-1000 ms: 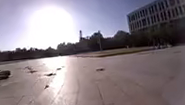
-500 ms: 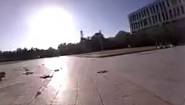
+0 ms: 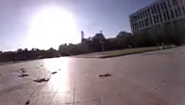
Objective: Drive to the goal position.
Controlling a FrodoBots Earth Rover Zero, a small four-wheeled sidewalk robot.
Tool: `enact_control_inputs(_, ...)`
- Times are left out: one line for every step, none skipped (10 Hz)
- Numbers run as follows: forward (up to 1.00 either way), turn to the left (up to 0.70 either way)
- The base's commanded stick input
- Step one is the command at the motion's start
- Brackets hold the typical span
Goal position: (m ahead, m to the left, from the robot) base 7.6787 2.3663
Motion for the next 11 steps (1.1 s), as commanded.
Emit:
enact_control_inputs(0.70,0.00)
enact_control_inputs(0.70,0.00)
enact_control_inputs(0.70,0.00)
enact_control_inputs(0.70,0.00)
enact_control_inputs(0.70,0.00)
enact_control_inputs(0.70,0.00)
enact_control_inputs(0.70,0.00)
enact_control_inputs(0.70,0.00)
enact_control_inputs(0.70,0.00)
enact_control_inputs(0.70,0.22)
enact_control_inputs(0.70,0.35)
